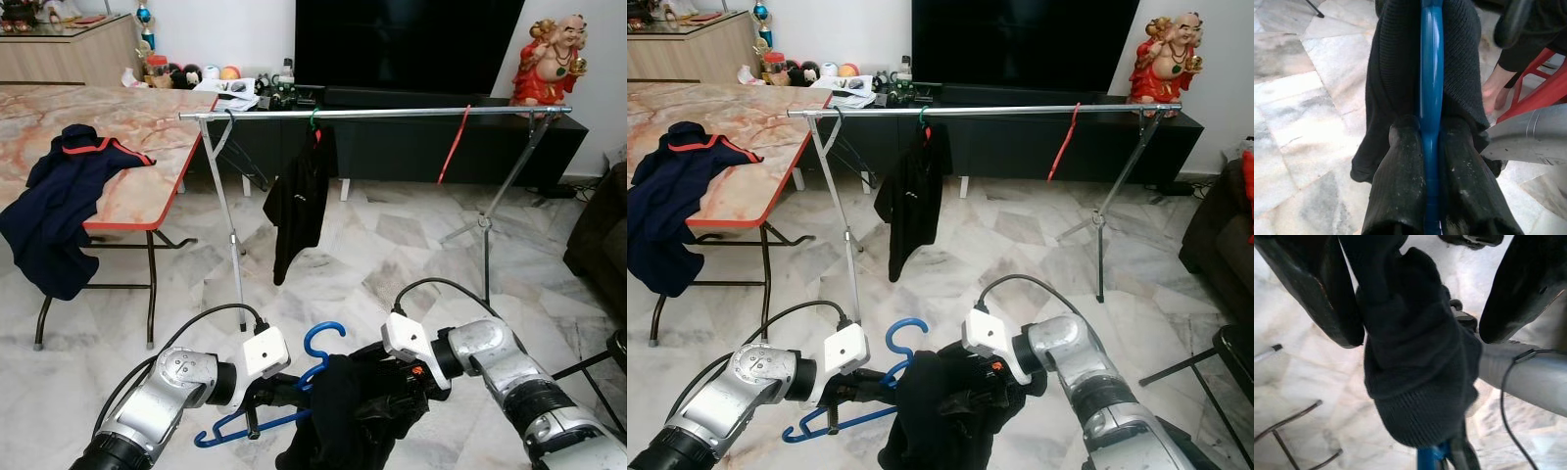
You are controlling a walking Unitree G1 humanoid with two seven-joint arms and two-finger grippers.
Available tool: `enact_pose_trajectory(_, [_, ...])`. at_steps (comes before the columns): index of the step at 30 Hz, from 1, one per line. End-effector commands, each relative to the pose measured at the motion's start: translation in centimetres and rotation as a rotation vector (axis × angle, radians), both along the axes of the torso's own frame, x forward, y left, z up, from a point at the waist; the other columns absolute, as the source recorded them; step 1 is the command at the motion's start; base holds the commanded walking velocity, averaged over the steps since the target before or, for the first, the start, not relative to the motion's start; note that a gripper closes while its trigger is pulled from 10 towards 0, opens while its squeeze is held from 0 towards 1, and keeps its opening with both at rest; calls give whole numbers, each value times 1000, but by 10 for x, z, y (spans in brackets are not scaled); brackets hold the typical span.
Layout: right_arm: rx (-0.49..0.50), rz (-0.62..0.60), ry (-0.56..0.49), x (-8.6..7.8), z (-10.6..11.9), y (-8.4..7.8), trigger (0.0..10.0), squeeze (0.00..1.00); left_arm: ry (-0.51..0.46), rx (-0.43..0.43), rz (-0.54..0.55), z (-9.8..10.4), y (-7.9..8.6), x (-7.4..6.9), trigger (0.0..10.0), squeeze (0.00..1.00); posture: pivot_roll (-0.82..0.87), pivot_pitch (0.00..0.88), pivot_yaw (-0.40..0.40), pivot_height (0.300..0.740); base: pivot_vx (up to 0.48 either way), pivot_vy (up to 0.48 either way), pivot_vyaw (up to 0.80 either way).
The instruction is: Hang hanger
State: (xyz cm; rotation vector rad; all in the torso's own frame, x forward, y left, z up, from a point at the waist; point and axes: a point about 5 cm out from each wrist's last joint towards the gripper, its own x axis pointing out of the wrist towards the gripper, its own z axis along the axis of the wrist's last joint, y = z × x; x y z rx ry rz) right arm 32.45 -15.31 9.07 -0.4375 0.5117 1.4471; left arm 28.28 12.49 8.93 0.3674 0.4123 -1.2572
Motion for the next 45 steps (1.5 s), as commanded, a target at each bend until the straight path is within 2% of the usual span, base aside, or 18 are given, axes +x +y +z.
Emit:
enact_pose_trajectory(1, [20,-38,-35,4,3,4,10000,0,-67,-8,-57,17,-9,4,10000,0,140,0,-51,740,0,0,0])
enact_pose_trajectory(6, [37,-54,-48,6,4,6,10000,0,-68,2,-75,17,-10,2,10000,0,141,0,-49,740,0,0,0])
enact_pose_trajectory(11, [43,28,72,-5,-6,9,10000,0,-79,31,-122,19,-13,-2,10000,0,150,0,-51,740,0,0,0])
enact_pose_trajectory(12, [41,42,84,-6,-7,9,7137,0,-81,33,-126,20,-13,-2,10000,0,153,0,-51,740,0,0,0])
enact_pose_trajectory(13, [41,42,84,-6,-7,9,7137,0,-81,33,-126,20,-13,-2,10000,0,153,0,-51,740,0,0,0])
enact_pose_trajectory(14, [39,50,89,-7,-8,9,3137,0,-82,35,-128,20,-13,-1,10000,0,154,0,-52,740,0,0,0])
enact_pose_trajectory(15, [51,35,93,-6,-7,9,0,0,-86,38,-130,21,-13,-1,10000,0,155,0,-55,740,0,0,0])
enact_pose_trajectory(19, [60,24,101,-5,-6,8,0,0,-88,39,-132,22,-13,-1,10000,0,155,0,-55,740,0,0,0])
enact_pose_trajectory(30, [-4,39,134,-11,-15,3,0,0,-97,41,-129,25,-13,1,10000,0,160,0,-57,740,0,0,0])
enact_pose_trajectory(45, [-13,67,166,-15,-19,7,0,0,-135,36,-127,33,-17,5,10000,0,166,0,-57,740,0,0,0])
